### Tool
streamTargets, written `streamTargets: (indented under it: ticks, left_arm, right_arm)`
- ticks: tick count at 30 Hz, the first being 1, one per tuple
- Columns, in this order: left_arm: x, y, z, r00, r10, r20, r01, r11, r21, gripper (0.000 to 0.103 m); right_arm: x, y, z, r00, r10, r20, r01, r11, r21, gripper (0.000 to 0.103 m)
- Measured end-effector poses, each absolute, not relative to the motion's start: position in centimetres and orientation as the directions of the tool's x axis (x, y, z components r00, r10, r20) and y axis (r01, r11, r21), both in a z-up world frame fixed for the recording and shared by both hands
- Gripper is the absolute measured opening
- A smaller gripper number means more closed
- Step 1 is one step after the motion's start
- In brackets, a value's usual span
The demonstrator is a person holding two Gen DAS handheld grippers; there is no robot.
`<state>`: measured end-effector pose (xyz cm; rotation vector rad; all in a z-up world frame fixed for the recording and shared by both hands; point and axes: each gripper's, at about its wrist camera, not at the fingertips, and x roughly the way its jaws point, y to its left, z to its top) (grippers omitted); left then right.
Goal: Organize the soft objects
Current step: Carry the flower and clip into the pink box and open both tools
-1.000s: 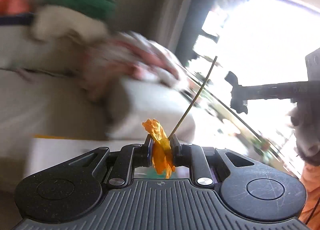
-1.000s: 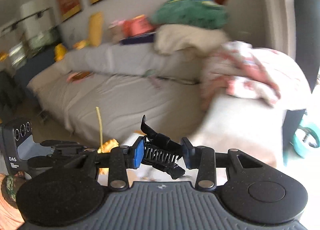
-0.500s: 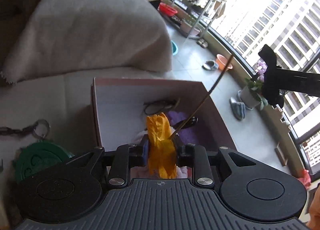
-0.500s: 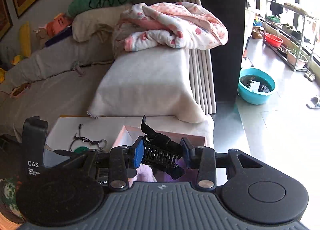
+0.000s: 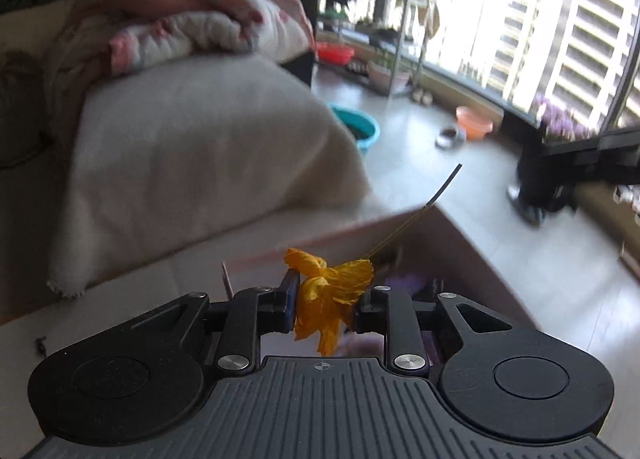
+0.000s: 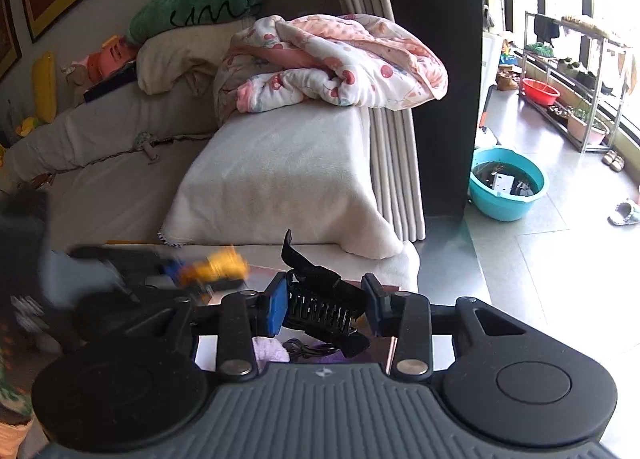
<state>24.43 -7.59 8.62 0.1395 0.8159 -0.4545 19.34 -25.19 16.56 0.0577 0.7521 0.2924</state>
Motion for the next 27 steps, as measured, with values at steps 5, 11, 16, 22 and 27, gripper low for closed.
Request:
streamTargets:
  ticks: [5, 11, 16, 22, 27]
  left_arm:
    - [22.3, -9.0, 6.0, 0.559, -0.400, -0.726, 0.532, 0.845, -0.055, 0.027]
    - [20.2, -8.9, 8.0, 0.653, -0.405, -0.640, 0.604, 0.789, 0.117, 0.027]
    - [18.4, -6.0, 10.0, 0.680, -0.386, -0.623, 0.563, 0.820, 0.105, 0.029]
    - [17.7, 1.9, 14.4, 0.730, -0.373, -0.573, 0.431, 0.902, -0.037, 0.029]
    - [17.5, 9.1, 17.2, 0.794, -0.299, -0.529, 0.307, 0.949, -0.075, 0.029]
  right_arm:
    - [19.2, -25.6, 16.0, 0.695, 0.270, -0.666, -0.230, 0.961, 0.150, 0.039]
    - [20.7, -25.5, 13.5, 0.607, 0.407, -0.683, -0.255, 0.913, 0.318, 0.039]
    - [23.8, -23.7, 9.4, 0.523, 0.447, -0.726, -0.208, 0.892, 0.400, 0.039]
    - [25.5, -22.2, 7.7, 0.541, 0.401, -0.739, -0.186, 0.914, 0.360, 0.055]
    - [25.4, -22.5, 9.5, 0.599, 0.365, -0.713, -0.152, 0.925, 0.347, 0.061]
